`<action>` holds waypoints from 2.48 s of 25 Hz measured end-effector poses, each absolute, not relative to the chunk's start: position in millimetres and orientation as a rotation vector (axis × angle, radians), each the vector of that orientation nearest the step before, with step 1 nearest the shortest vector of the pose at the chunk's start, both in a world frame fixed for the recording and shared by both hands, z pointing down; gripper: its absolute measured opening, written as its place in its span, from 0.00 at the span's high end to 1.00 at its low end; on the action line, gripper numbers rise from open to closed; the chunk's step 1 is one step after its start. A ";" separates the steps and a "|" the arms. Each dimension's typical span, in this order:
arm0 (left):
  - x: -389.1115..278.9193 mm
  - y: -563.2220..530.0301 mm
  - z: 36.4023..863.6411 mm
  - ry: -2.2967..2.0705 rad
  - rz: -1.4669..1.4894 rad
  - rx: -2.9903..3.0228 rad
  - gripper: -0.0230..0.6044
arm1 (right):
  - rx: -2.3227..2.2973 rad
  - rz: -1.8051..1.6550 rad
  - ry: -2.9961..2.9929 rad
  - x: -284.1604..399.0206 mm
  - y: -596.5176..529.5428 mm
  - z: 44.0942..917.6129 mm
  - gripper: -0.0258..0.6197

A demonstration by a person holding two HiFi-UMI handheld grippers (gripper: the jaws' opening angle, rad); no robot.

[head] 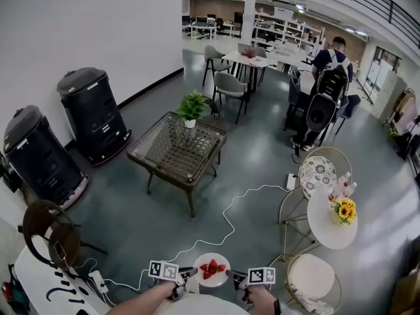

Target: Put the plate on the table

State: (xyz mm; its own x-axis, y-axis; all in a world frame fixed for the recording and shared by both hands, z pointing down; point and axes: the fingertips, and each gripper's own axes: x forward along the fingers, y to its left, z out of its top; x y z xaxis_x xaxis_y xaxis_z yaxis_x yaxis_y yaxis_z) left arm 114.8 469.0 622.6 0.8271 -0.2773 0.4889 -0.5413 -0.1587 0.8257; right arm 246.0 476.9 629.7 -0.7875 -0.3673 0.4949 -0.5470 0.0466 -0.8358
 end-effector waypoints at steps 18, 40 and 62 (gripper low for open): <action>32.9 349.4 616.1 -0.689 0.204 1.730 0.91 | 0.873 1.782 -2.153 163.1 346.6 620.7 0.92; 32.9 198.0 624.5 -0.878 0.137 1.608 0.91 | 0.587 1.696 -2.191 159.7 166.1 629.1 0.92; -69.4 100.3 619.5 -0.945 0.035 1.506 0.91 | 0.424 1.662 -2.176 51.3 52.9 619.3 0.92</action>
State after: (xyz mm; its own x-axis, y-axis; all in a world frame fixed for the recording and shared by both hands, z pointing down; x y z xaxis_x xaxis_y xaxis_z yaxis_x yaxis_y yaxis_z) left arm -69.4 100.3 619.5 0.6588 -0.5236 0.5403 -0.5623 0.1344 0.8159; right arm 51.3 52.9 619.3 -0.8868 -0.0146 0.4619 -0.4495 0.2598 -0.8547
